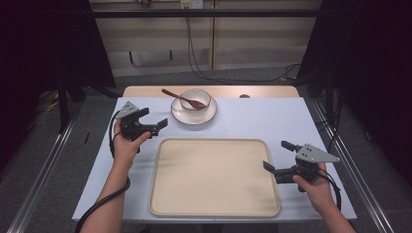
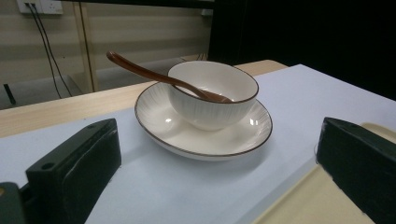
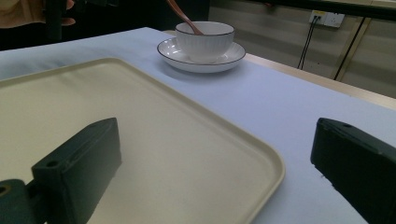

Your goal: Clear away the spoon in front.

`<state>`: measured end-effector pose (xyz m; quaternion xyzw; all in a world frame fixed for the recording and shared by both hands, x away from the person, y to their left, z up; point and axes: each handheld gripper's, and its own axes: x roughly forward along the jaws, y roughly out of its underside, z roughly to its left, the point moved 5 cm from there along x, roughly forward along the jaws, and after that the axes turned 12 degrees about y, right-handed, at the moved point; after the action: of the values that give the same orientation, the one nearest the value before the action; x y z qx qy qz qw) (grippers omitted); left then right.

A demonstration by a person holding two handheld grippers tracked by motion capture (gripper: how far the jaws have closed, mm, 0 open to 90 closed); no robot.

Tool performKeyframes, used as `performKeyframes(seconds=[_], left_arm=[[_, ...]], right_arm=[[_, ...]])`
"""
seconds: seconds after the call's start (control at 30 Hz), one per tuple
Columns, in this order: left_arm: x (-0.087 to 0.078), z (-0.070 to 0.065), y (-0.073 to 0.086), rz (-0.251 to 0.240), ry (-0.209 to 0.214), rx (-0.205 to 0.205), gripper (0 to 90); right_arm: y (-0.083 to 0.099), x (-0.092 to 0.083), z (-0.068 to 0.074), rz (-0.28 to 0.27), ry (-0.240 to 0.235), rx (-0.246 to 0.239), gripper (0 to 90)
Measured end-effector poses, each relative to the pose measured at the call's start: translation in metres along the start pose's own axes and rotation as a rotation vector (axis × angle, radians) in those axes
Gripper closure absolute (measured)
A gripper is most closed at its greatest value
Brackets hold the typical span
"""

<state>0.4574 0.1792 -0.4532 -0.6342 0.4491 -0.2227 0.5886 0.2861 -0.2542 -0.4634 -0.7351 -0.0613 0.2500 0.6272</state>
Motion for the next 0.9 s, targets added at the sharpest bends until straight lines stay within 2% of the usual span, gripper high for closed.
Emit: performKeyframes(seconds=[0.27, 0.33, 0.4, 0.43, 0.57, 0.63, 0.73, 0.77, 0.83, 0.9], left_arm=[[0.011, 0.002, -0.003, 0.015, 0.003, -0.004, 0.2], [0.015, 0.004, -0.003, 0.033, -0.003, 0.004, 0.5], [0.017, 0.005, -0.004, 0.027, -0.007, -0.002, 0.5], [0.020, 0.006, -0.006, 0.016, -0.022, -0.015, 0.6], [0.026, 0.008, -0.009, 0.003, -0.021, -0.022, 0.8], [0.029, 0.009, -0.011, 0.006, -0.044, -0.021, 1.0], [0.033, 0.010, -0.012, 0.000, -0.034, -0.030, 1.2], [0.036, 0.012, -0.011, 0.007, -0.049, -0.028, 1.5], [0.038, 0.012, -0.011, 0.010, -0.050, -0.032, 1.9], [0.043, 0.013, -0.009, 0.009, -0.044, -0.052, 1.9]], right_arm=[[0.000, -0.002, 0.000, 0.000, 0.013, 0.002, 0.6], [-0.001, -0.002, -0.001, -0.005, 0.009, 0.003, 0.7], [0.000, -0.001, -0.001, -0.004, 0.010, 0.003, 0.7], [0.000, -0.001, 0.000, -0.001, 0.008, 0.003, 0.7], [0.000, -0.002, 0.001, 0.000, -0.002, 0.002, 0.4], [0.000, -0.002, 0.001, -0.003, -0.001, 0.003, 0.4], [0.000, -0.003, 0.001, -0.002, -0.006, 0.003, 0.5], [0.000, -0.003, 0.002, 0.000, -0.013, -0.001, 0.6], [0.000, -0.003, 0.002, 0.001, -0.015, 0.001, 0.6], [-0.001, -0.003, 0.003, -0.006, -0.016, 0.002, 0.6]])
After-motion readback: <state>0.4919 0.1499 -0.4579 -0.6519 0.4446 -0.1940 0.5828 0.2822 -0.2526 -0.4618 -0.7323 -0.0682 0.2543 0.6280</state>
